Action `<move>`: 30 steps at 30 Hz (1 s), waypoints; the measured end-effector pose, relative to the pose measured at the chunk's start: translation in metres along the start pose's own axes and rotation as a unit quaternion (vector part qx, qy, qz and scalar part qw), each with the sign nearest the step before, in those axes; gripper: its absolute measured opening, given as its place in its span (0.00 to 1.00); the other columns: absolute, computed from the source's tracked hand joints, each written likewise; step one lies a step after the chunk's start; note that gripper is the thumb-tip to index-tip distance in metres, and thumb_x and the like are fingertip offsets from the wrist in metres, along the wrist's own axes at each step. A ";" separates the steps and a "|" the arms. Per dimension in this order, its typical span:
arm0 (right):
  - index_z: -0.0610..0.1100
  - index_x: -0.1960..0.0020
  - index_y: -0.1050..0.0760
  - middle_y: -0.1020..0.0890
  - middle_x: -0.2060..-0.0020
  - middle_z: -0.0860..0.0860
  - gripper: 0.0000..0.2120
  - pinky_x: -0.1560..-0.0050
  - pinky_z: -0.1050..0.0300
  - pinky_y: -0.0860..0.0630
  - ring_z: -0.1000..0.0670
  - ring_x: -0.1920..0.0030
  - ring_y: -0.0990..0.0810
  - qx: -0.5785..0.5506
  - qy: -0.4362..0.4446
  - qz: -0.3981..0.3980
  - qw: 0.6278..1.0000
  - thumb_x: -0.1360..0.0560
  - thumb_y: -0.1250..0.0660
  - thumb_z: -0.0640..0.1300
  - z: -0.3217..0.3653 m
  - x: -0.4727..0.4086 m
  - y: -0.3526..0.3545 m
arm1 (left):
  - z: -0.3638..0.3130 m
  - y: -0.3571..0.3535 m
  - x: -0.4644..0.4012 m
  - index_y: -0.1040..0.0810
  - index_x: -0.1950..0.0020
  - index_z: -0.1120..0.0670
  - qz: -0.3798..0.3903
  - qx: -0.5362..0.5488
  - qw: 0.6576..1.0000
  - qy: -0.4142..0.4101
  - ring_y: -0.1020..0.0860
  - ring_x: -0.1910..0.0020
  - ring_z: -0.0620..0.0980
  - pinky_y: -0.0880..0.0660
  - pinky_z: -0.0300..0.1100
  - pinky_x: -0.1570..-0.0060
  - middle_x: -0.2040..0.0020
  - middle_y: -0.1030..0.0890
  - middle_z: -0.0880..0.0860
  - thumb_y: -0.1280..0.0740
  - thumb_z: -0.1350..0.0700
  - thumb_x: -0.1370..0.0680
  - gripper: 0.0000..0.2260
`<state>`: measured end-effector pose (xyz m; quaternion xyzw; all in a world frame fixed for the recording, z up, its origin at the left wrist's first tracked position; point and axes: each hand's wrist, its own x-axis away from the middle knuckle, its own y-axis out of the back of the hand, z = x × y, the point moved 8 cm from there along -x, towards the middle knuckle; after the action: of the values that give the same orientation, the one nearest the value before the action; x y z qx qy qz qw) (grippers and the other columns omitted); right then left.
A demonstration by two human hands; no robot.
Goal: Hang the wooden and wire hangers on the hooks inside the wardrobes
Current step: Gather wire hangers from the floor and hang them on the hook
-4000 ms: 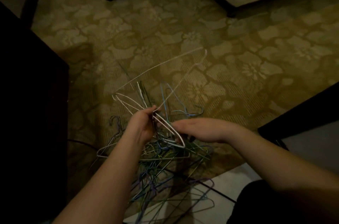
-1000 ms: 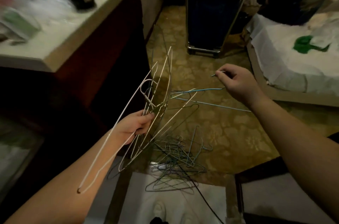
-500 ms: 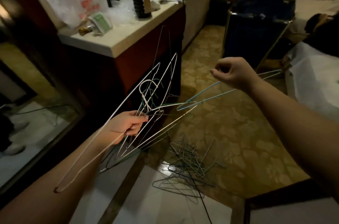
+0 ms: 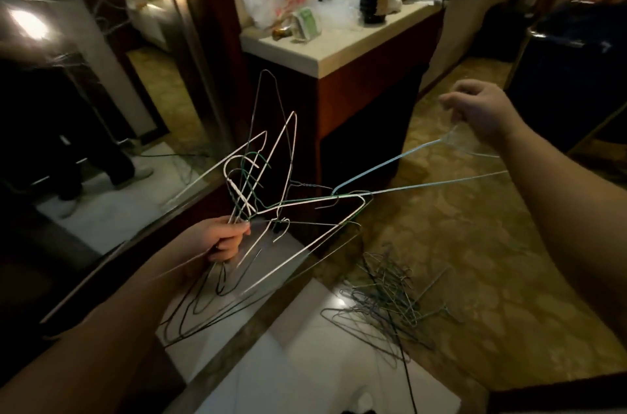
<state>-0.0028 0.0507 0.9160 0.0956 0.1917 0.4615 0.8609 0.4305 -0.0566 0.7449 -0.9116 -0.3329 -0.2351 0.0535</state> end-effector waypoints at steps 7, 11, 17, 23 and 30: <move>0.46 0.75 0.27 0.30 0.80 0.54 0.21 0.75 0.64 0.37 0.55 0.77 0.34 -0.114 -0.014 0.111 0.987 0.24 0.37 0.32 0.057 0.057 -0.114 | 0.073 0.052 0.143 0.28 0.59 0.61 -0.004 -0.005 1.000 -0.012 0.36 0.81 0.47 0.26 0.45 0.60 0.76 0.35 0.52 0.36 0.47 0.23 0.16; 0.45 0.76 0.29 0.32 0.81 0.52 0.22 0.78 0.66 0.42 0.55 0.80 0.37 -0.148 -0.010 0.176 0.973 0.27 0.38 0.29 0.102 0.092 -0.186 | 0.116 0.074 0.224 0.28 0.66 0.56 -0.037 -0.023 0.999 -0.017 0.33 0.79 0.47 0.27 0.47 0.57 0.75 0.31 0.51 0.27 0.34 0.34 0.25; 0.45 0.78 0.30 0.34 0.81 0.53 0.22 0.77 0.65 0.41 0.56 0.80 0.37 -0.122 0.018 0.279 0.952 0.28 0.37 0.28 0.166 0.133 -0.284 | 0.163 0.096 0.323 0.26 0.62 0.56 -0.152 0.037 0.987 -0.038 0.31 0.76 0.48 0.28 0.47 0.60 0.71 0.30 0.54 0.26 0.37 0.34 0.23; 0.45 0.78 0.33 0.37 0.81 0.52 0.18 0.77 0.66 0.41 0.54 0.80 0.38 -0.147 0.014 0.374 0.916 0.31 0.36 0.33 0.215 0.157 -0.383 | 0.196 0.107 0.390 0.25 0.62 0.53 -0.261 0.151 0.953 -0.039 0.28 0.70 0.49 0.29 0.46 0.60 0.69 0.28 0.52 0.27 0.43 0.33 0.15; 0.47 0.78 0.37 0.41 0.80 0.55 0.16 0.71 0.65 0.53 0.58 0.80 0.46 -0.209 -0.003 0.502 0.839 0.34 0.39 0.36 0.265 0.197 -0.499 | 0.218 0.108 0.449 0.28 0.67 0.52 -0.394 0.197 0.897 -0.047 0.33 0.75 0.48 0.36 0.46 0.64 0.71 0.31 0.52 0.34 0.49 0.24 0.13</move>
<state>0.5847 -0.0598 0.9383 -0.0022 0.0138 0.8591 0.5116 0.8843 0.1770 0.7675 -0.6869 -0.7062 -0.1235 0.1197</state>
